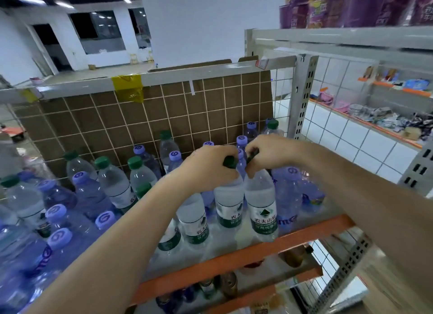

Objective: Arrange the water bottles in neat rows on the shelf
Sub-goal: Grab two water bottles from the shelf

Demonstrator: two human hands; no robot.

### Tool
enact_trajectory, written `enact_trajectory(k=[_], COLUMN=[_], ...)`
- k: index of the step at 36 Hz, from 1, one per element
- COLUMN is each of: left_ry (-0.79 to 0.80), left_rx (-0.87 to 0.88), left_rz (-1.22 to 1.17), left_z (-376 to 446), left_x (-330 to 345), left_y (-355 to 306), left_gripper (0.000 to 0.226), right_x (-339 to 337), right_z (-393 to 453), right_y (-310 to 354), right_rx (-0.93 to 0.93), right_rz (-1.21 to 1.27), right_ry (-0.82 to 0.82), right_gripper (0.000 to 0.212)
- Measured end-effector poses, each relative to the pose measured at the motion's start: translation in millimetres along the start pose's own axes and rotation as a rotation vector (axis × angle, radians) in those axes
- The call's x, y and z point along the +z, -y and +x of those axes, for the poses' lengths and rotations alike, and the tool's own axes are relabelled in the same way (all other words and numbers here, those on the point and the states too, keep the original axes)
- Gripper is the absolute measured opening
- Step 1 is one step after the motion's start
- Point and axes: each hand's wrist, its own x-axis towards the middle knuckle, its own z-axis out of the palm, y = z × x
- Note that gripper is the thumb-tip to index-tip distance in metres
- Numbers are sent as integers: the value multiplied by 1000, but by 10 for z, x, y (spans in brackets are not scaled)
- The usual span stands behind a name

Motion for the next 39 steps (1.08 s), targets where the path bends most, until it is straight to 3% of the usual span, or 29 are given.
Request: enact_trajectory(k=[7,9,15,20,23,26,32,39], left_ry=[-86,-91,-147,-169,-184,-220,-266,-272], left_rx=[-46,-71,-209,-307,-372,-413,-474,-536], left_rz=[-72,-121,-202,-216,-232,-229,-231,-215], left_z=[-452,-610,-1101,-1550,-1836,-2134,-2832,-3729], left_x=[-214,-269,-374,-483,-543,-619,-813,-1129], left_y=[-179,-200,-134,35,214,432,913,1478], left_gripper=[17,9,15,17,14,27,21,31], right_x=[-104,-104,-25,159,276,404,652,978], right_z=[-137,-138,-177,-110,-67,-28,-6,20], right_y=[251,380,832,1323,1631,1997,2856,3887], right_rx=[-130,-173,-312,-413,-448,-502,-568,-589], right_rz=[58,51,67,62,47,18,-28,8], right_ry=[42,52,103,169,220,244,283,301], right_gripper=[37,40,24,38,27,30,31,35])
